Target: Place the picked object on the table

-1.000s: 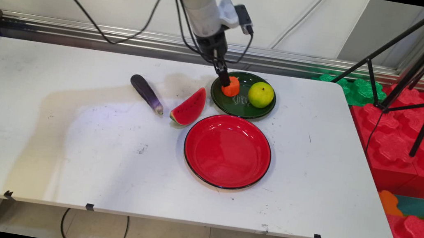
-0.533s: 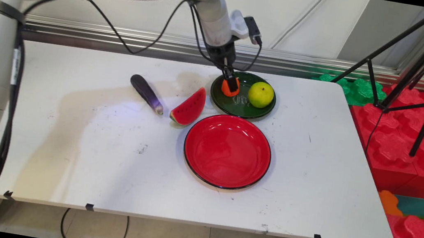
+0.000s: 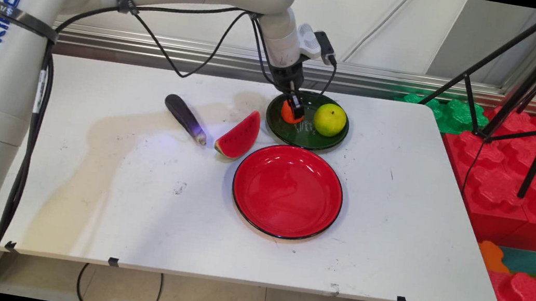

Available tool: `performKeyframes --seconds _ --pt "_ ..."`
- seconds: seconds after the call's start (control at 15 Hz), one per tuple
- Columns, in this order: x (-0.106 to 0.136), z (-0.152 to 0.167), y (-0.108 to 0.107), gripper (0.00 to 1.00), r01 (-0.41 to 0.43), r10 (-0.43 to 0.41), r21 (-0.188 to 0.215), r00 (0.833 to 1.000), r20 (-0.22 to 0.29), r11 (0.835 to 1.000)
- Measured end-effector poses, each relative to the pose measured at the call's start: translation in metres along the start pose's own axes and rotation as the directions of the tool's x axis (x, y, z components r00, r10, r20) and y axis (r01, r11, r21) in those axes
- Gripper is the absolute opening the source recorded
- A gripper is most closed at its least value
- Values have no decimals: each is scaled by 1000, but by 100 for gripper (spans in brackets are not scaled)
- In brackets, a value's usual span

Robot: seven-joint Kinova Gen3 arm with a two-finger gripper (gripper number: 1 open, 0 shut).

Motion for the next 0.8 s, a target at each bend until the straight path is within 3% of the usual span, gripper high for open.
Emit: performKeyframes --seconds 0.4,0.8 --pt "0 -9 3 0 30 -30 38 1000 -8 999" --pt "-4 -54 10 0 42 -39 82 999 -37 996"
